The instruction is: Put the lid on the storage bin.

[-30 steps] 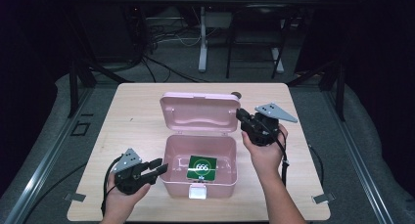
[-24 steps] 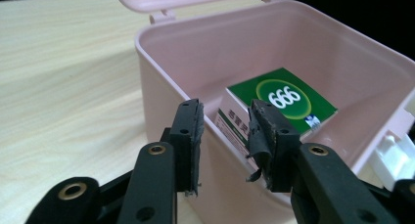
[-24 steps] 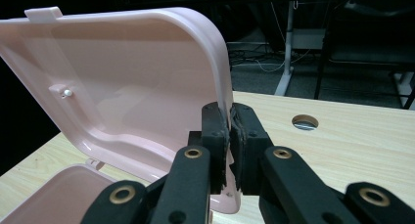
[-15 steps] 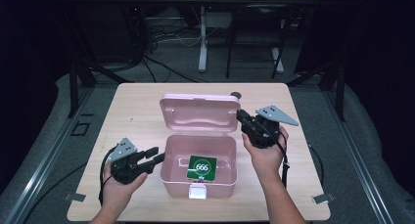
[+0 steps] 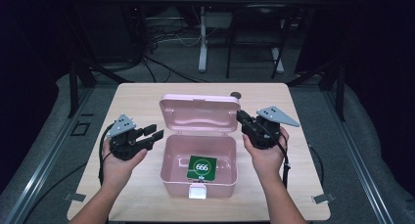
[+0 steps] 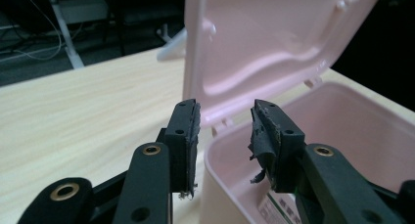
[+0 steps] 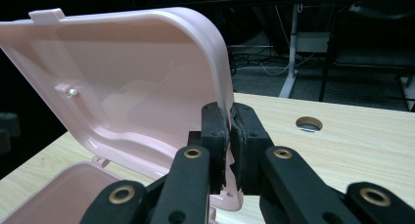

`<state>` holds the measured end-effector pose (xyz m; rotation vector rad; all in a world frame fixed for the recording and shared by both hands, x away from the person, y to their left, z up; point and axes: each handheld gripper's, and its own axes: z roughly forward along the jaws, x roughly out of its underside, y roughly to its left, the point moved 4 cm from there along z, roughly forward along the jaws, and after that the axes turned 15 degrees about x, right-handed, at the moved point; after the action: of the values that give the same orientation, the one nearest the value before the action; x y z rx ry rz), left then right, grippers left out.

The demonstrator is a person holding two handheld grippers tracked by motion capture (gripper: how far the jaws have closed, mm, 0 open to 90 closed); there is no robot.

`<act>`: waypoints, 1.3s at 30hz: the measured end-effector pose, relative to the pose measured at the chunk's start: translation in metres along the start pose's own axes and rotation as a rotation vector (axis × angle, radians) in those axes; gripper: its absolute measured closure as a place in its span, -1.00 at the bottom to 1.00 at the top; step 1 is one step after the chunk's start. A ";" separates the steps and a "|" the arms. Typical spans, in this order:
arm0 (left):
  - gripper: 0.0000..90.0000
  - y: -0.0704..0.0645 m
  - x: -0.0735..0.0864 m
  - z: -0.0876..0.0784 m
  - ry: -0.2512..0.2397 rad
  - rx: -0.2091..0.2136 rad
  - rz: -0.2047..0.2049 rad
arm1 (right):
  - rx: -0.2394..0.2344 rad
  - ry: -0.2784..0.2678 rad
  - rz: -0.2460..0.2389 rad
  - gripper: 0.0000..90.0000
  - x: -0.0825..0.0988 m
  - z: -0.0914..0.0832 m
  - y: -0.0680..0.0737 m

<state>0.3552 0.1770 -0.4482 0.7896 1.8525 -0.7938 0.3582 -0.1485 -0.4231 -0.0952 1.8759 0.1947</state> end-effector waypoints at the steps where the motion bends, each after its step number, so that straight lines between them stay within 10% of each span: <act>1: 0.38 0.000 0.000 0.000 0.000 0.000 0.000 | 0.000 0.000 0.000 0.88 0.000 0.000 0.000; 19: 0.54 0.010 -0.042 0.013 -0.044 -0.060 0.045 | -0.006 0.000 0.006 0.88 0.001 -0.001 -0.001; 39: 0.83 0.008 -0.052 0.022 -0.036 -0.094 0.048 | -0.023 0.000 0.028 0.84 -0.004 -0.008 -0.009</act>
<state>0.3908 0.1547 -0.4095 0.7525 1.8185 -0.6807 0.3532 -0.1590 -0.4181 -0.0847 1.8757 0.2356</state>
